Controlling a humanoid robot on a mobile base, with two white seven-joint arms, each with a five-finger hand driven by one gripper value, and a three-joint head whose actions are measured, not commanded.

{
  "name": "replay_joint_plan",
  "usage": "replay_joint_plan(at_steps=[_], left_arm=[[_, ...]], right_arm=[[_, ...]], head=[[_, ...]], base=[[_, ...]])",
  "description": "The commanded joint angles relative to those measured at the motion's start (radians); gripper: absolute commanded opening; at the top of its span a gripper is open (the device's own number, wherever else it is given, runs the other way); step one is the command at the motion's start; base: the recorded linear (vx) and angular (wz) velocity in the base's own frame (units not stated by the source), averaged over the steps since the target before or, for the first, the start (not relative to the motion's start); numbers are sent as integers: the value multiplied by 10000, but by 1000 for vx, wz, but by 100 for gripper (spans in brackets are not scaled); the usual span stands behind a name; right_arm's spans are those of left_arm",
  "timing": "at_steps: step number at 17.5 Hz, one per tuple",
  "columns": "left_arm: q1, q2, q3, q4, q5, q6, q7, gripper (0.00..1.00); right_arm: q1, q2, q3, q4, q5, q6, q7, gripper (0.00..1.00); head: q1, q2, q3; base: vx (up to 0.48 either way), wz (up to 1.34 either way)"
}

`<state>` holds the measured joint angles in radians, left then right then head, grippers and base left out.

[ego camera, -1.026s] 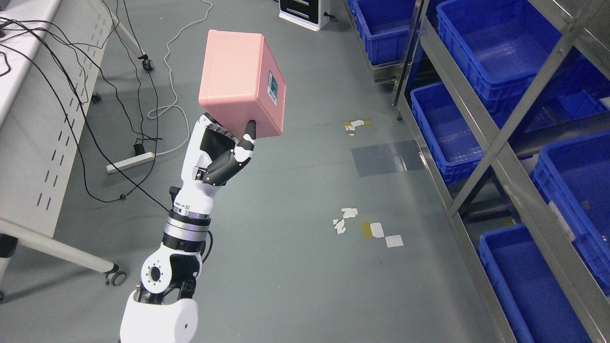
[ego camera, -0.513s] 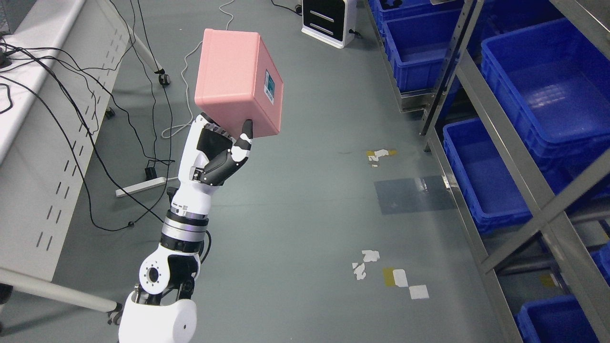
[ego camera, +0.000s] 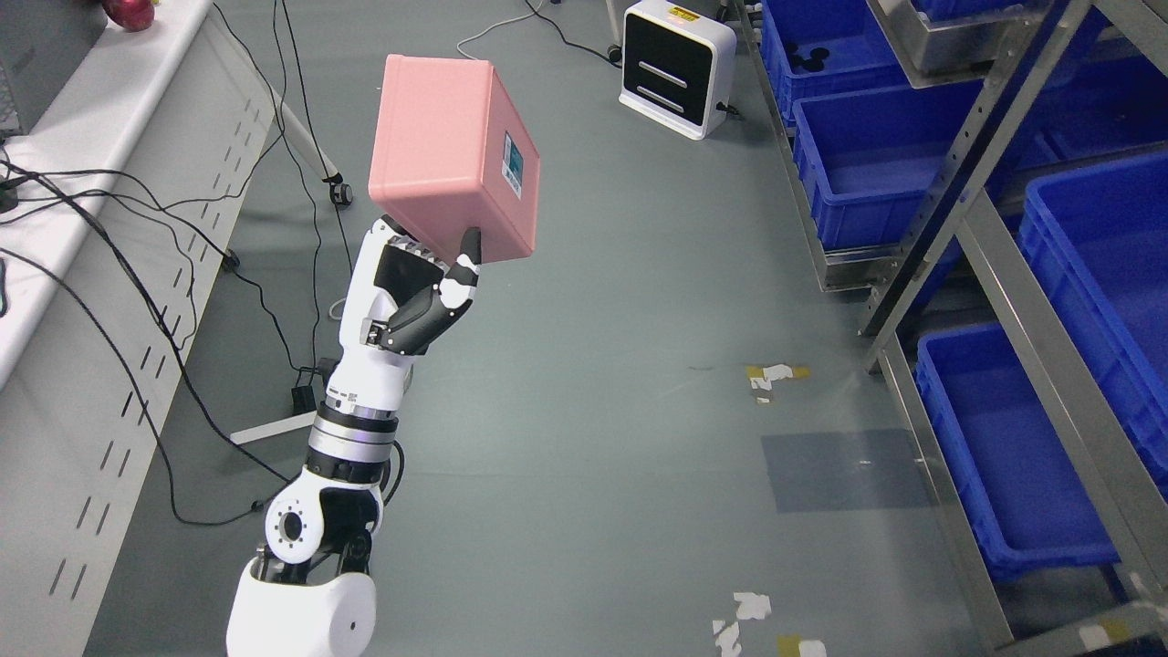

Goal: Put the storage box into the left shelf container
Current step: 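Hold the pink box up in the left hand while the robot turns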

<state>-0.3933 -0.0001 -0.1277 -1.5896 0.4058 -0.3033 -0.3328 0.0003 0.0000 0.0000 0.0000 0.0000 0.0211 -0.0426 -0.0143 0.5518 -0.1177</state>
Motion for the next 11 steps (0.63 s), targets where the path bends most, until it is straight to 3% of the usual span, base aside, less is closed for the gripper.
replay_joint_plan(at_steps=[1,11], left_arm=[[-9,175,80,19,53,57,-1,3],[-25,175,142,65,53,119,-1,3]], right_arm=[[89,-175,-46,-175,15,4,-3,100],[89,-175,-46,-175,15,4,-3,100]], head=[[0,0,0],[0,0,0]], base=[[395,30],[419,214]])
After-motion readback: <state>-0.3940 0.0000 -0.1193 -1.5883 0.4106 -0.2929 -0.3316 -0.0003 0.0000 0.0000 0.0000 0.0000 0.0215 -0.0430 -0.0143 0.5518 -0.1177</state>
